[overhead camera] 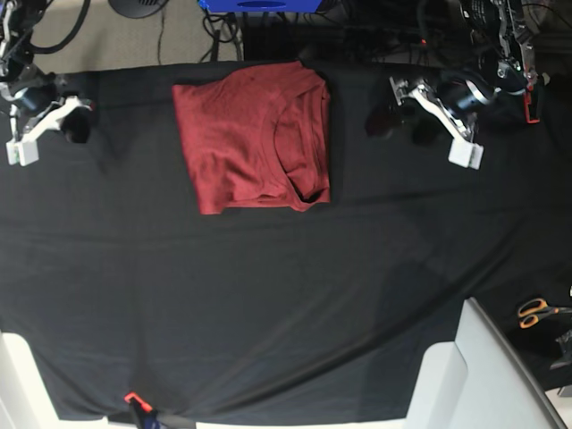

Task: Fold the T-shirt properly
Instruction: 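Move the right gripper away and bring the left gripper to the shirt, then grasp the shirt's folded side with the left gripper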

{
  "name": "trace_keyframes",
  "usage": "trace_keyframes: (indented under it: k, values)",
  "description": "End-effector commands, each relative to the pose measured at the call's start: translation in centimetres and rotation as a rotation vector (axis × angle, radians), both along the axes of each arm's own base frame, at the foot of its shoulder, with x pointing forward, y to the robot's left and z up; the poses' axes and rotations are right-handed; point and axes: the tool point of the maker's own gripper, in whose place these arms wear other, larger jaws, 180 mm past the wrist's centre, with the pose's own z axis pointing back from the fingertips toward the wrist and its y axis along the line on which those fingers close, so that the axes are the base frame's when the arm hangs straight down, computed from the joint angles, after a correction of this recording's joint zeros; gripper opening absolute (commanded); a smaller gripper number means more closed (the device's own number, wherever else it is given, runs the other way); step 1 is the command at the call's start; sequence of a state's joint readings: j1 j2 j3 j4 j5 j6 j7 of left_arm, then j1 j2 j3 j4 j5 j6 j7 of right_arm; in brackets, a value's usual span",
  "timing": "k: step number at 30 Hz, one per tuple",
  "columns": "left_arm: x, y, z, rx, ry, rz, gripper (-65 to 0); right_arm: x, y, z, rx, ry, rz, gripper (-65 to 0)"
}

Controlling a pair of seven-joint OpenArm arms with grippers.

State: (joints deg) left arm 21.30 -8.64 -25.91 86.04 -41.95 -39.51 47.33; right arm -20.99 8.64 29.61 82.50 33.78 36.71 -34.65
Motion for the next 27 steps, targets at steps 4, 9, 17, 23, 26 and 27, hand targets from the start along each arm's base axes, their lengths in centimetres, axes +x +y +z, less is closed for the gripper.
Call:
trace_keyframes:
  k: [4,9,17,23,26,27]
  values:
    - [1.0,-0.4,-0.3,-0.038,-0.012,0.018,0.0,0.9,-0.5,1.1,-0.015,-0.047,0.007,-64.1]
    - [2.1,-3.8,-0.3,-0.084,-0.022,-0.057,0.0,0.9,-0.5,1.1,-0.015,-0.047,0.007,-64.1]
    - [3.0,-8.3,-1.1,-0.159,-0.004,-0.132,0.0,0.9,-0.5,1.1,-0.016,-0.048,0.008,-64.1]
    - [3.2,-9.5,-3.0,-0.217,0.057,-0.1,0.0,0.8,-0.5,1.1,-0.016,-0.046,0.008,-64.1]
    - [3.5,-9.9,-3.2,-0.233,0.061,-0.095,0.0,0.9,-0.6,1.1,-0.018,-0.046,0.008,-64.1]
    - [3.5,-9.9,-3.3,-0.234,0.065,-0.094,0.0,0.9,-0.6,1.1,-0.018,-0.046,0.008,-64.1]
